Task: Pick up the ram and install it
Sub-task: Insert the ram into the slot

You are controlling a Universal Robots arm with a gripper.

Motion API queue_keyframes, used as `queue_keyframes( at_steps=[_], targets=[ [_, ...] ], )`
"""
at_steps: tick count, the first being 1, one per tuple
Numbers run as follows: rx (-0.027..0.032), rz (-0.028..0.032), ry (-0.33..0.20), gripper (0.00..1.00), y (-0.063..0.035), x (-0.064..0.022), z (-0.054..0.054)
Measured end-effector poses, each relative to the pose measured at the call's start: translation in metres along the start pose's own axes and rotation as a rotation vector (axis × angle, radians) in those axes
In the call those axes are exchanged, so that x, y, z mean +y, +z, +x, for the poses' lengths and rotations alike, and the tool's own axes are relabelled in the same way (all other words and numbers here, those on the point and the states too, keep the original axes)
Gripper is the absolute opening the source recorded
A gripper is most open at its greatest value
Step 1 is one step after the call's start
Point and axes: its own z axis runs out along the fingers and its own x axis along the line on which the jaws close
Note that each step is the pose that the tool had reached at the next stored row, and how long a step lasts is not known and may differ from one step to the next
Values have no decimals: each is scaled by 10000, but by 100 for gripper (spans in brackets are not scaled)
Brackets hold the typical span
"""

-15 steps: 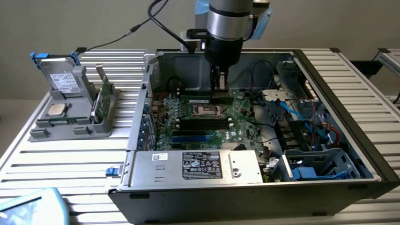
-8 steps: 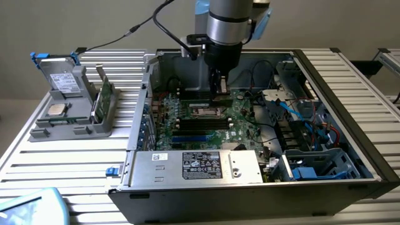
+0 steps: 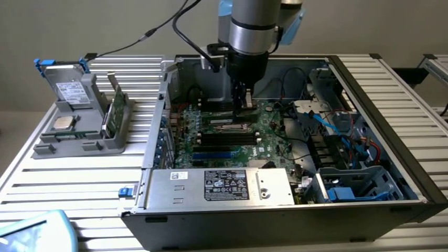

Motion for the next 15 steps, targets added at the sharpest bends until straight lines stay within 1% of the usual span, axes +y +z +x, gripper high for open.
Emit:
queue_keyframes(
  at_steps=[2, 5, 13, 15],
  targets=[
    [16, -2, 1, 14, 35, 21, -3],
    [28, -3, -2, 14, 90, 17, -5],
    [31, -2, -1, 14, 236, 6, -10],
    [34, -3, 10, 14, 254, -3, -10]
  ],
)
